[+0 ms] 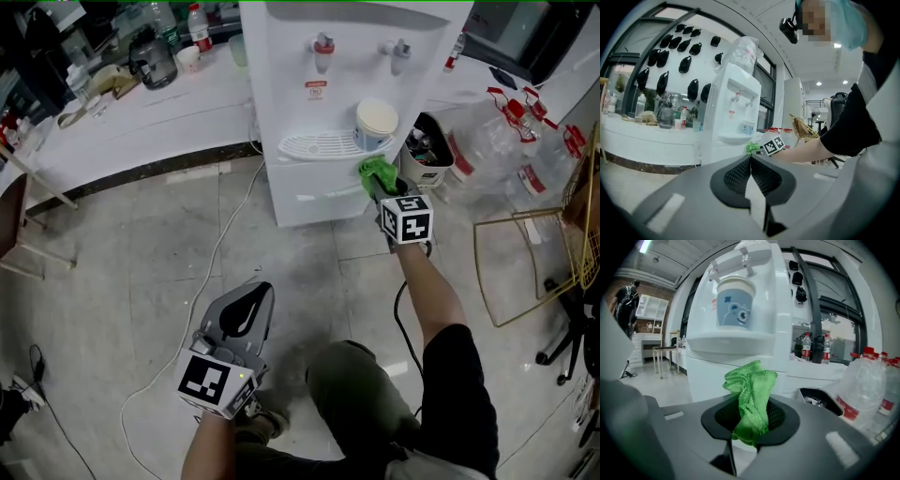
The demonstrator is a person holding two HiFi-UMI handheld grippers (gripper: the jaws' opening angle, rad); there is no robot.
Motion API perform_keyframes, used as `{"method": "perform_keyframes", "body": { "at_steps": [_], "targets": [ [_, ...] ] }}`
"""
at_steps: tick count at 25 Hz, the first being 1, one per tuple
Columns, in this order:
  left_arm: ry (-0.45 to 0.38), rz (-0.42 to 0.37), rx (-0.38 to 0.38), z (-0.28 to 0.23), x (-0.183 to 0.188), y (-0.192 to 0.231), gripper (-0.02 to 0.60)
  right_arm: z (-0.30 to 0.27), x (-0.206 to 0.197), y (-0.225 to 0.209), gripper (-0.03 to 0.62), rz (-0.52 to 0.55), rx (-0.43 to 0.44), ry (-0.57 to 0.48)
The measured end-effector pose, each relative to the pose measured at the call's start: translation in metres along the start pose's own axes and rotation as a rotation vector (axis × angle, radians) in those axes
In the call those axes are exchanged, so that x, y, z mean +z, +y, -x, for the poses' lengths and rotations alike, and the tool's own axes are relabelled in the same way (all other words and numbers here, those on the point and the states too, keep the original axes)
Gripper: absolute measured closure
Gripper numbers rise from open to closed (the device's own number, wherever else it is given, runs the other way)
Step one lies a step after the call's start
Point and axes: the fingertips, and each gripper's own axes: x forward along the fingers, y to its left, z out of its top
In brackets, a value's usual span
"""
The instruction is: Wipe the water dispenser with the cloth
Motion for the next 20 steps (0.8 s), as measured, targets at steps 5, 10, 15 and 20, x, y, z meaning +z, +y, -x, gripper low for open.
{"method": "perform_keyframes", "body": {
  "at_steps": [5, 10, 15, 20],
  "targets": [
    [0.083, -0.013, -0.039, -0.004, -0.010, -0.013, 0.578, 0.007, -0.012, -0.042, 0.499, -0.088, -0.094, 0.009],
    [0.085, -0.011, -0.034, 0.001, -0.009, -0.012, 0.578, 0.022, -0.031, -0.080, 0.502, -0.204, -0.219, 0.018],
    [0.057, -0.019, -0.009, 0.005, -0.002, -0.006, 0.578, 0.027, -0.033, -0.007, 0.502, -0.149, -0.086, -0.034],
    [0.040, -0.037, 0.019, 0.009, 0.002, -0.002, 0.578, -0.004, -0.028, 0.138, 0.502, -0.094, 0.193, -0.056]
  ]
}}
